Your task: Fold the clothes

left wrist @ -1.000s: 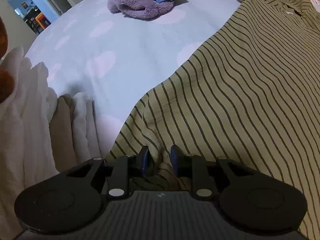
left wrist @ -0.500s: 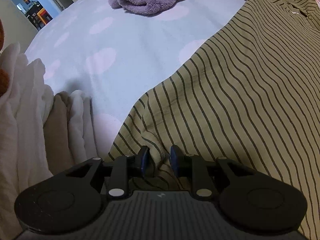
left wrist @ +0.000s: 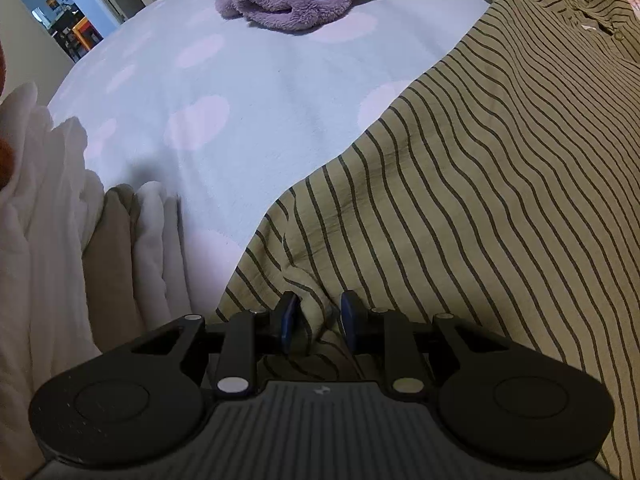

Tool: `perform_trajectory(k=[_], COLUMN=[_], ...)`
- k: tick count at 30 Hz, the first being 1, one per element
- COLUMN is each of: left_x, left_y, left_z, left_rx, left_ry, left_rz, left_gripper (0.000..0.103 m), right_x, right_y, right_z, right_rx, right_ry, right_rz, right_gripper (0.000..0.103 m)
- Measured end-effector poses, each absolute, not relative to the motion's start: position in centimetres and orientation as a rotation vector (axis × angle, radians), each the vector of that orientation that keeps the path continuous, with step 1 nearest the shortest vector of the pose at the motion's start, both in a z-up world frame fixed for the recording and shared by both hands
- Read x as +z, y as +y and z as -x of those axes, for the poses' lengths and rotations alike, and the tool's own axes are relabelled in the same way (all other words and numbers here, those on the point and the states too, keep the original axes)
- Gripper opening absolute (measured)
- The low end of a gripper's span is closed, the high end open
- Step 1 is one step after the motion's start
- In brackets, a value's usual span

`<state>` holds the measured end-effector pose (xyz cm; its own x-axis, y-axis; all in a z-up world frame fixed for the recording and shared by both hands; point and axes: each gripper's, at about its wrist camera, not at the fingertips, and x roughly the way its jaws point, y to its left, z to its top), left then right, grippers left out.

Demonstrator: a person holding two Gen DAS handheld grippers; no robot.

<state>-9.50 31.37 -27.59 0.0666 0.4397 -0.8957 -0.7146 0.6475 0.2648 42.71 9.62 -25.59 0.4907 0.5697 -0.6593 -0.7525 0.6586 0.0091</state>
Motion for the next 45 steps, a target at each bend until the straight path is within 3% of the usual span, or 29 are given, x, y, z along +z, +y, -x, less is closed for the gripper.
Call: perform_trajectory(k=[7, 9, 10, 12, 13, 15, 18, 19, 22, 25, 31, 33, 35, 37, 39, 41, 45], left_x=[-27.4, -27.4, -27.4, -27.5, -27.5, -27.6, -27.5, -27.5, -27.4, -27.4, -27.5, -27.5, -27.5, -27.5, -27.5, -27.5, -27.6], left_y=[31.7, 31.7, 31.8, 32.9, 33.0, 33.1, 33.0, 32.8, 32.7, 32.7, 32.8, 32.8, 32.8, 32.9, 33.0, 33.0, 33.2], left_z=[10.2, 10.1, 10.1, 10.3, 10.4, 10.5, 10.8, 11.0, 11.2, 11.2, 11.3, 11.3, 11.2, 11.3, 11.4, 11.3, 11.4], left_rx=[0.876, 0.88, 0.88, 0.865, 0.864, 0.86, 0.855, 0.854, 0.85, 0.849, 0.848, 0.848, 0.847, 0.847, 0.846, 0.845, 0.838], left_ry=[1.196, 1.192, 1.19, 1.189, 1.187, 1.183, 1.173, 1.169, 1.161, 1.157, 1.154, 1.153, 1.151, 1.144, 1.137, 1.137, 1.133], left_rz=[0.305, 0.313, 0.315, 0.304, 0.305, 0.309, 0.319, 0.322, 0.331, 0.334, 0.341, 0.343, 0.346, 0.356, 0.366, 0.366, 0.369], left_gripper=[0.022, 0.022, 0.022, 0.022, 0.022, 0.022, 0.022, 0.022, 0.022, 0.022, 0.022, 0.022, 0.022, 0.022, 0.022, 0.022, 0.022], right_x=[-27.9, -28.3, -28.4, -27.8, -27.6, -28.1, -30.3, -31.2, -33.5, -34.2, -30.3, -30.8, -32.1, -32.5, -31.2, -30.1, -29.7], right_y=[20.0, 20.9, 21.3, 21.2, 21.2, 21.8, 23.1, 23.5, 24.8, 25.3, 24.7, 25.6, 26.8, 27.3, 26.9, 27.3, 29.3], right_z=[-35.7, -34.3, -33.7, -31.7, -31.0, -30.1, -29.1, -29.1, -30.0, -30.5, -29.1, -28.4, -28.1, -27.8, -27.3, -27.0, -27.2], right_rx=[1.022, 1.005, 0.994, 0.995, 1.018, 1.05, 1.044, 1.029, 0.971, 0.915, 1.042, 1.052, 1.063, 1.084, 1.094, 1.136, 1.188], right_ry=[0.658, 0.596, 0.56, 0.44, 0.44, 0.492, 0.546, 0.561, 0.61, 0.63, 0.613, 0.64, 0.705, 0.729, 0.636, 0.579, 0.56], right_rz=[0.447, 0.492, 0.512, 0.528, 0.53, 0.564, 0.693, 0.717, 0.758, 0.763, 0.544, 0.57, 0.64, 0.651, 0.581, 0.561, 0.621], right_gripper=[0.056, 0.048, 0.037, 0.04, 0.046, 0.046, 0.038, 0.029, 0.027, 0.001, 0.002, 0.003, 0.015, 0.018, 0.031, 0.055, 0.059])
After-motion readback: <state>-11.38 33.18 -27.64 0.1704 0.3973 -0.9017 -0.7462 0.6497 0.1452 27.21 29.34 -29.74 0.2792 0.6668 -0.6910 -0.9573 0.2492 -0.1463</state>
